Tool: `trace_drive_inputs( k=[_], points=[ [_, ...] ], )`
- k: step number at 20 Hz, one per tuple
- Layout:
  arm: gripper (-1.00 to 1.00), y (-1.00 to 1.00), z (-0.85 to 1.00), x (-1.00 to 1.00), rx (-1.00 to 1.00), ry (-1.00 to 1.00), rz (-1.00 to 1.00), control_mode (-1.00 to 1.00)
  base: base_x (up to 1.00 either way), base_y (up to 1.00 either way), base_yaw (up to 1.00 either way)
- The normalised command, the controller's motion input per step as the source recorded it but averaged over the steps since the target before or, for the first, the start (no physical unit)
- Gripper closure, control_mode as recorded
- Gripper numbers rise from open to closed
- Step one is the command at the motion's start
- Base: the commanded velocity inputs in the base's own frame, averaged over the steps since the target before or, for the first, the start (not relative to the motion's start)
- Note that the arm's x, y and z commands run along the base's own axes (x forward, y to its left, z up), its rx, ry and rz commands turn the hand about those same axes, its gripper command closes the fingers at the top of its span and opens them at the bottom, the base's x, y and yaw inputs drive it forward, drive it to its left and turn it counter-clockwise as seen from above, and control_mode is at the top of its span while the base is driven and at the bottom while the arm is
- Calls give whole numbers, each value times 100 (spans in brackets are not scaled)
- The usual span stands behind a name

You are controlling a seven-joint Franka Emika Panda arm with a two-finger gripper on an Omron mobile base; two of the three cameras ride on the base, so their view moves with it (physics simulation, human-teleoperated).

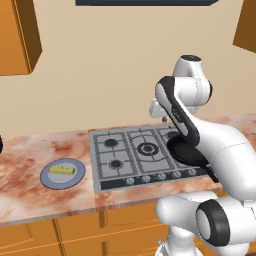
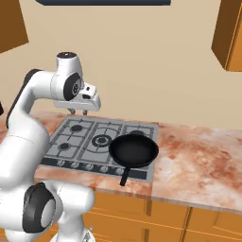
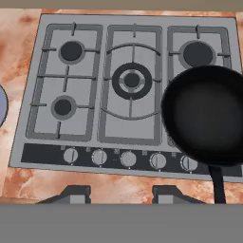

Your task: Pick up the butter stick and place it in the pan. Then turn on the burner for the pan.

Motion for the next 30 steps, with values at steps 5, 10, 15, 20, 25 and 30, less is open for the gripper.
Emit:
trace_drive_inputs(
  k=[5,10,15,20,25,30],
  points=[
    [-100,57,-10,0,-6,-2,-4,-100,0,0,0],
    [-100,99,-33,0,-14,-5,0,-100,0,0,0],
    [-100,91,-43,-26,-15,0,18,-100,0,0,0],
    [-100,75,-29,-6,-4,0,19,-100,0,0,0],
    [-100,65,-30,20,0,1,23,-100,0,0,0],
    [-100,44,-33,20,-2,4,7,-100,0,0,0]
  ],
)
